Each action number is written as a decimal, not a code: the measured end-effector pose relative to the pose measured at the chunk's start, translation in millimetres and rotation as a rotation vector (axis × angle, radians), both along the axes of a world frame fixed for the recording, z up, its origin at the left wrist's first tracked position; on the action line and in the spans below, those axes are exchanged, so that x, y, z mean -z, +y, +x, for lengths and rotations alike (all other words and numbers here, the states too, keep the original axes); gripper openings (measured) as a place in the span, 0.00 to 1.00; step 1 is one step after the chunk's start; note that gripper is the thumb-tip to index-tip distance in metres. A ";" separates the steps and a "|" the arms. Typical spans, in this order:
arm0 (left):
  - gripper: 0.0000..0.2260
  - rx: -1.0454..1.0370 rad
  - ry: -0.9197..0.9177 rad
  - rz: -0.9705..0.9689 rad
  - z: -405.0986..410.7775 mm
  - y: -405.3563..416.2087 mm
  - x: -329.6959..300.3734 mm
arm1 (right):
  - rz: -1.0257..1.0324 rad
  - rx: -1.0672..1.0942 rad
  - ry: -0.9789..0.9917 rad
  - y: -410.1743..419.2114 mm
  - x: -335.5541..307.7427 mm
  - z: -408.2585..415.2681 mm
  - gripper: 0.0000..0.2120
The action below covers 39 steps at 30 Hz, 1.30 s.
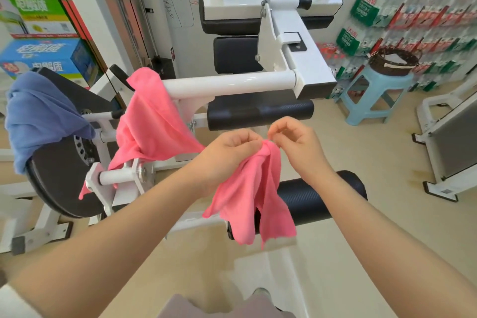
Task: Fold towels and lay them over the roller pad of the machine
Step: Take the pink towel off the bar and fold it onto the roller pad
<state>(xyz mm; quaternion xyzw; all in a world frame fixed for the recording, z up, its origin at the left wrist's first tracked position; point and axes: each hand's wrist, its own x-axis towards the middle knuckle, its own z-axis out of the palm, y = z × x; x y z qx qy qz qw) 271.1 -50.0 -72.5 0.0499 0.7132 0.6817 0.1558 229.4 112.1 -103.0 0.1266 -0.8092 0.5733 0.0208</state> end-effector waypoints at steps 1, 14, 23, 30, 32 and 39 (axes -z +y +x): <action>0.08 -0.019 0.009 -0.022 -0.1 -0.2 -0.6 | -0.050 -0.105 0.028 -2.3 -4.0 5.0 0.12; 0.07 -0.154 0.033 -0.133 14.6 -41.4 2.0 | 0.557 -0.033 0.465 -52.5 -5.3 25.8 0.11; 0.05 -0.099 0.181 -0.685 17.7 -83.4 20.6 | 0.139 0.213 0.032 -50.1 -9.4 1.4 0.17; 0.09 -0.311 0.117 -0.803 2.6 -105.8 30.3 | 0.334 0.288 0.079 -37.7 5.5 5.2 0.10; 0.09 -0.497 0.021 -0.555 -3.3 -105.9 29.1 | 0.482 0.274 0.105 -33.6 12.9 5.7 0.09; 0.08 -0.932 -0.103 0.629 -10.9 -77.2 24.1 | 0.665 0.336 -0.161 -10.9 44.6 -1.7 0.08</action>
